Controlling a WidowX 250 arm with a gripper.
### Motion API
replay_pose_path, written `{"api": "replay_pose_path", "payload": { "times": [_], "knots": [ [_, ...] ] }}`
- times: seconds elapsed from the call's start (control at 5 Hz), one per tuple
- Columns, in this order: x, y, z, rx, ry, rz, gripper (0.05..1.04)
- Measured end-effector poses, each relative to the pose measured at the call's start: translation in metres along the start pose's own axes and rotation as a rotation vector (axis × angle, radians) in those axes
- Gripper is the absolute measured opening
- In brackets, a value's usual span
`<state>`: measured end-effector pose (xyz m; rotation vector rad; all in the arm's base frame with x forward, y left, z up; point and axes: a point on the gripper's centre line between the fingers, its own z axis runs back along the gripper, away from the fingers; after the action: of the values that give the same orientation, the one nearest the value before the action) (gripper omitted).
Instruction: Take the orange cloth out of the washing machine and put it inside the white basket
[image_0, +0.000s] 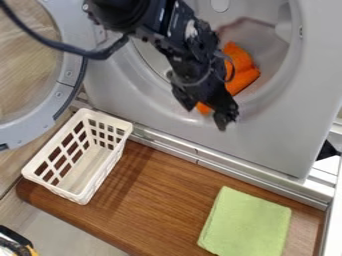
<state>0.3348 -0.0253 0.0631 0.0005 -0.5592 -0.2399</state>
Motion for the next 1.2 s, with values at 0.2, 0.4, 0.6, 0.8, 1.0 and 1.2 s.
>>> {"api": "replay_pose_path", "payload": {
  "times": [0.2,0.4,0.6,0.8,1.0,1.2],
  "knots": [
    [0.02,0.025,-0.012,0.028,-0.045,0.027,1.001],
    [0.036,0.043,-0.018,0.067,-0.056,0.017,1.001],
    [0.038,0.052,-0.023,0.07,-0.05,0.038,0.986],
    [0.028,0.048,-0.039,0.04,-0.008,0.054,0.876],
    [0.027,0.045,-0.041,0.034,0.004,0.054,0.571],
    [0.028,0.037,-0.043,0.026,0.008,0.046,0.284]
  ]
}}
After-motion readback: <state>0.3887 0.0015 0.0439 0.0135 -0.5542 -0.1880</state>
